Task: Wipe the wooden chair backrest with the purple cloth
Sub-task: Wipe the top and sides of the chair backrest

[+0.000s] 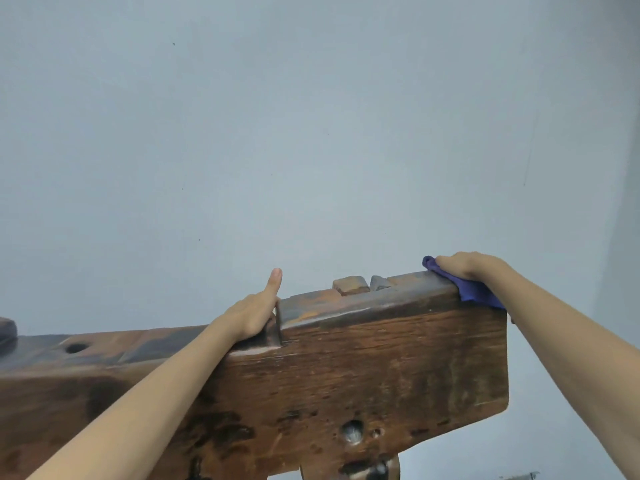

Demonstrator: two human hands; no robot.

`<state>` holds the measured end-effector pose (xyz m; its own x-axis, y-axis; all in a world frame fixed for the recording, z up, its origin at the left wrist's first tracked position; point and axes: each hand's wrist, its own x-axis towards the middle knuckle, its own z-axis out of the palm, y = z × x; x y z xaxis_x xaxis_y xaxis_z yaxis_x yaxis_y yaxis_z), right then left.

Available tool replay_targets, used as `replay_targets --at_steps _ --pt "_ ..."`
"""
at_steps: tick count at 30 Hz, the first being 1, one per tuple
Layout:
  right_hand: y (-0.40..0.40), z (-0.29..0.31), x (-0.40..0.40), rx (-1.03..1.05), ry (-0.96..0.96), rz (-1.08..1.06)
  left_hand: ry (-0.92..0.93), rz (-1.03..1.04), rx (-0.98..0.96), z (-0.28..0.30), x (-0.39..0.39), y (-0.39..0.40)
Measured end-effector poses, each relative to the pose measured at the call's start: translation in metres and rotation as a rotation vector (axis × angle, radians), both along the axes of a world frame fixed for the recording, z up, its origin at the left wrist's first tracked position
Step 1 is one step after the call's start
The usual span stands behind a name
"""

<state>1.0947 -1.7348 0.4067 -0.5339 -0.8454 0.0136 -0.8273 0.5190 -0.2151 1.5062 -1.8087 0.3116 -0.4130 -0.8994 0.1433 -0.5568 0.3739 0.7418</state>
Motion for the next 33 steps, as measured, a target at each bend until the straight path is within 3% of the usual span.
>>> replay_targets --at_steps 7,12,15,21,28,30,33 --pt "0.013 -0.012 0.051 -0.017 0.191 0.163 -0.079 0.003 0.039 0.005 -0.002 0.003" --pt "0.033 -0.043 0.114 -0.286 0.338 0.487 -0.094 0.027 0.029 0.006 0.002 0.006" --pt "0.047 -0.054 0.113 -0.407 0.389 0.565 -0.116 0.053 0.034 0.001 0.004 -0.002" --pt "0.038 -0.019 0.064 -0.195 0.177 0.451 -0.163 -0.005 -0.095 0.001 0.003 0.004" --pt "0.008 -0.004 0.018 -0.047 0.025 0.07 -0.122 -0.168 -0.163 0.003 0.008 0.019" --pt "0.01 0.0 0.007 -0.06 -0.122 0.106 -0.115 -0.183 -0.136 0.003 0.007 0.015" --pt "0.027 -0.004 -0.018 -0.154 -0.508 0.15 -0.088 -0.218 -0.136 0.001 0.004 0.007"
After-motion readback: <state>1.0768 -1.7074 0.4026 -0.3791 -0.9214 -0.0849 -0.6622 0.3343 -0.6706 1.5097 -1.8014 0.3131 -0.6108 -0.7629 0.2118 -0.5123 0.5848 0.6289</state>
